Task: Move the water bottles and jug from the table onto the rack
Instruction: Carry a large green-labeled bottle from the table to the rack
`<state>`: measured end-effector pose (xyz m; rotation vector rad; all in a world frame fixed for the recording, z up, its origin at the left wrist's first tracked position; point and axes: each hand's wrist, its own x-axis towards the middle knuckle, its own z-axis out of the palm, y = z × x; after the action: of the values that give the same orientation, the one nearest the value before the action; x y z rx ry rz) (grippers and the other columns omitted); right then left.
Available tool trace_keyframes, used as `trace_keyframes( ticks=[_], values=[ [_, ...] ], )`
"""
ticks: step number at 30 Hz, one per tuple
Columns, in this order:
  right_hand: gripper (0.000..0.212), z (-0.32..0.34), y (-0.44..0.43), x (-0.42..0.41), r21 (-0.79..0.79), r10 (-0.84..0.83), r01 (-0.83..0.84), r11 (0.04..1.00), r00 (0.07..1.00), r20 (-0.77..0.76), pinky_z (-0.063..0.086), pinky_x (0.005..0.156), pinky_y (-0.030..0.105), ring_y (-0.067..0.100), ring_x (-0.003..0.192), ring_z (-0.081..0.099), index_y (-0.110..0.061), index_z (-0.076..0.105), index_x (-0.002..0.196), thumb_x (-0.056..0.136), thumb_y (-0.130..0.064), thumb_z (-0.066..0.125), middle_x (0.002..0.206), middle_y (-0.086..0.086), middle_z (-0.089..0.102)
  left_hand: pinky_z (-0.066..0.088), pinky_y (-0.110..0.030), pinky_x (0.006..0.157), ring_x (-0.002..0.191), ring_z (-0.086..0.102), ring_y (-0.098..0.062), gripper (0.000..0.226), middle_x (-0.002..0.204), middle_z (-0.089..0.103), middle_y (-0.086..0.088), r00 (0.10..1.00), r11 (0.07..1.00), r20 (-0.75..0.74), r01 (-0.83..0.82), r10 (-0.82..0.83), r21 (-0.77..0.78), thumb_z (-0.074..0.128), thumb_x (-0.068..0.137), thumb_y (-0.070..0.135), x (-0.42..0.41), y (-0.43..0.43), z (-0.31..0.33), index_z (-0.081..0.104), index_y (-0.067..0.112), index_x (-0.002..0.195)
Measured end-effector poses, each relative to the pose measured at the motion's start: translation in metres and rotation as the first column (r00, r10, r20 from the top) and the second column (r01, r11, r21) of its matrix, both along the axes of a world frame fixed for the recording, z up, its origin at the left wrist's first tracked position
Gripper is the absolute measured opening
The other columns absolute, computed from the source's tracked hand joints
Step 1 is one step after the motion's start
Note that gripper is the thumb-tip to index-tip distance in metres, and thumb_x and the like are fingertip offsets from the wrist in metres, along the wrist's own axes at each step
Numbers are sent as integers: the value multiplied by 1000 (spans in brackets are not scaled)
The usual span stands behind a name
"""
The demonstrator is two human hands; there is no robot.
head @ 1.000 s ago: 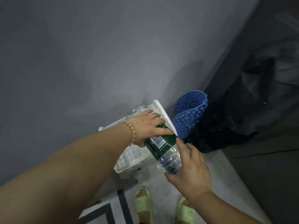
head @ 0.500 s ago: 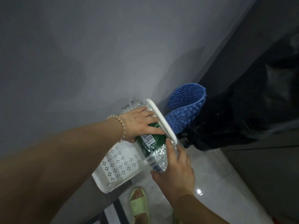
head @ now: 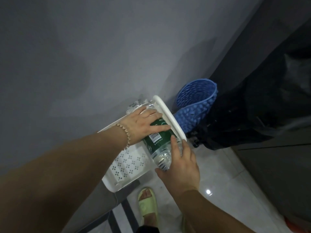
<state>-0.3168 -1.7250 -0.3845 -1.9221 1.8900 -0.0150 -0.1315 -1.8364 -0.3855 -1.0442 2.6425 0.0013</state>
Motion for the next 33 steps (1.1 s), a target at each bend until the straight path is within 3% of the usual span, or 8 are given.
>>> trace_keyframes(
  ticks=[5,10,18,20,25,29,33],
  values=[
    [103,13,11,-3,12,100,-100,995,995,-16,23,113,46,31,141,10,-31,-12,146,79,-61,59,157,10,6,0,-50,113,142,2,-29,96,156,1,-8,963,963,13,-270,270,6,59,87,18,-2,26,11,-19,38,140],
    [92,36,23,-13,11,186,-186,983,982,-40,15,115,48,30,143,2,-33,-16,146,86,-51,51,158,10,-5,-4,-48,113,143,-6,-27,99,157,-11,-7,939,939,42,-342,342,14,53,84,3,-12,64,35,-22,33,141],
    [89,93,36,-40,-181,385,-390,903,921,-63,6,115,48,29,144,0,-31,-9,148,87,-51,53,158,10,-4,-4,-44,113,142,0,-26,86,157,-2,-7,869,858,-80,-494,488,-139,42,83,5,-50,133,103,-15,29,144],
    [89,105,39,-50,-220,437,-435,873,898,-46,5,116,48,28,143,-1,-31,-8,148,86,-48,55,158,9,-4,-4,-44,113,142,0,-26,86,157,-1,-7,835,819,-86,-550,544,-165,43,83,6,-63,150,117,-15,28,143],
    [90,148,77,-106,-316,607,-597,738,791,-75,4,116,49,27,144,-1,-30,-4,148,85,-45,58,158,9,-2,-2,-46,114,143,0,-23,91,158,-2,-4,630,591,-202,-775,750,-223,51,83,10,-135,239,159,-14,29,144],
    [88,177,117,-129,-331,676,-664,671,731,-96,2,115,47,26,144,-1,-30,-3,148,85,-44,57,158,8,-1,-9,-44,112,143,-3,-22,90,158,-5,-4,545,505,-221,-836,809,-214,51,85,18,-178,315,183,-17,29,143],
    [86,207,171,-120,-391,777,-732,558,626,-63,1,115,45,24,144,-1,-28,1,149,85,-42,57,159,8,-1,-10,-45,111,143,-1,-23,88,158,0,-5,464,391,-209,-866,861,-313,51,87,22,-189,390,220,-17,26,143]
  ],
)
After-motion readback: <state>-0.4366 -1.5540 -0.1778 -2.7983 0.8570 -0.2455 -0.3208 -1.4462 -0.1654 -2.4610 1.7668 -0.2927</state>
